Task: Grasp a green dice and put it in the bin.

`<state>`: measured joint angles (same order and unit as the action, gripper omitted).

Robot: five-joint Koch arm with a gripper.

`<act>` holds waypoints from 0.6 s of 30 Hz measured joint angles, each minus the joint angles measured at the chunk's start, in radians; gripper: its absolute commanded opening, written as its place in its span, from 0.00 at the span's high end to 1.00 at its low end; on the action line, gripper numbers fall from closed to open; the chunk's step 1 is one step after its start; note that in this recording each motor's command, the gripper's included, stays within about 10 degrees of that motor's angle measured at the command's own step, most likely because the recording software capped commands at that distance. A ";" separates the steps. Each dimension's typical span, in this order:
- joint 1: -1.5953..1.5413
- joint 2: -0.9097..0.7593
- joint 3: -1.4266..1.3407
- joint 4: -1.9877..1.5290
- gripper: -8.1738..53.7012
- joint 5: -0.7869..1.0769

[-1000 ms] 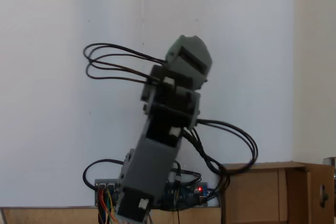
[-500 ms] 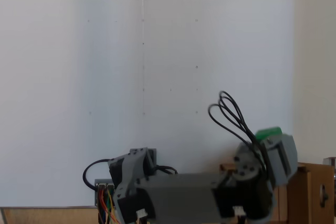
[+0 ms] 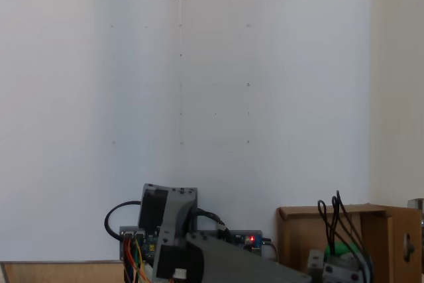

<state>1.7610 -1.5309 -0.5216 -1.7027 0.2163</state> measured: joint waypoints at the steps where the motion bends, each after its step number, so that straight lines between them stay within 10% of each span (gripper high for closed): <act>1: 0.018 0.014 -0.002 0.003 0.67 0.000; 18: 0.109 0.078 -0.293 0.256 0.67 0.000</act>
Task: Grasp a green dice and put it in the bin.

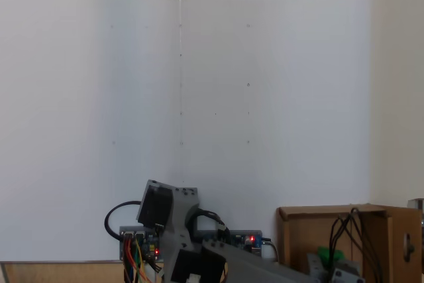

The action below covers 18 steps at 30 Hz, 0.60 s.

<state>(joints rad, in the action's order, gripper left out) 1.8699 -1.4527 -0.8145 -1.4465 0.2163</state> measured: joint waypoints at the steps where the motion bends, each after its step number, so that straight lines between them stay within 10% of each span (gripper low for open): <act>1: -0.005 0.000 -0.002 0.000 0.67 0.000; 13: -0.044 0.000 -0.051 0.083 0.67 0.000; 18: -0.044 -0.002 -0.083 0.087 0.27 0.000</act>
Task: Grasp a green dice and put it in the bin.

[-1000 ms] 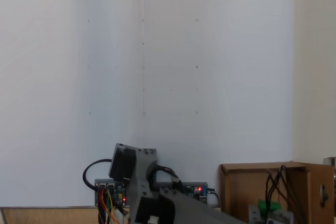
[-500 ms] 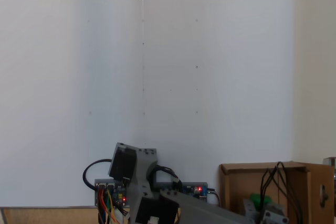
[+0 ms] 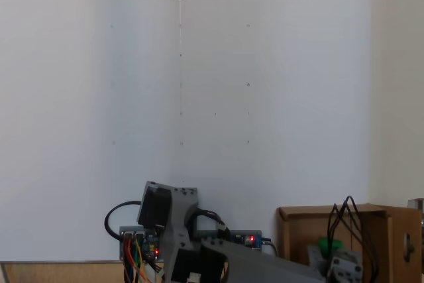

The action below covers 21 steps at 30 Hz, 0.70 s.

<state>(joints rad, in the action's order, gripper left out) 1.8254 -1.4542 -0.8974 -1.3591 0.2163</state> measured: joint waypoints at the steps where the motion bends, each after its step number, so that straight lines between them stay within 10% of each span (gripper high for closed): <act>1: 0.000 0.002 -0.006 -0.002 0.20 0.000; 21: -0.245 -0.222 -0.006 0.210 0.16 -0.245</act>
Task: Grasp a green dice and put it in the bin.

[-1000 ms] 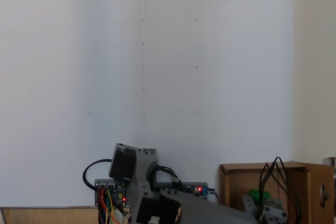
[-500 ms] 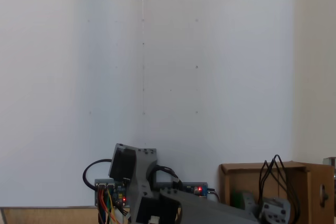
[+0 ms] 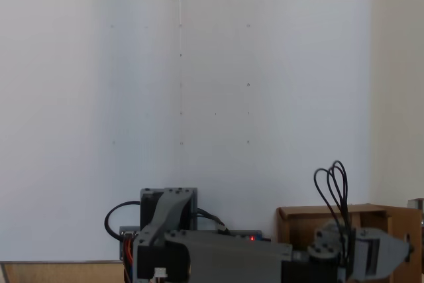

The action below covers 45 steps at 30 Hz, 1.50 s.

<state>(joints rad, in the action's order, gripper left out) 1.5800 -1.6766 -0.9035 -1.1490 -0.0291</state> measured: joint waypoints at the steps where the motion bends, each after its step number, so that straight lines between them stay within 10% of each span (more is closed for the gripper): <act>1: -0.043 -0.014 0.000 0.000 0.16 -0.015; 24: -1.410 -0.104 -0.002 0.172 0.16 -0.071; 45: -1.594 -0.282 -0.054 0.302 0.12 -0.066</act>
<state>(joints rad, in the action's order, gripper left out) -0.0138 -1.9589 -0.9572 -0.8468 -0.0951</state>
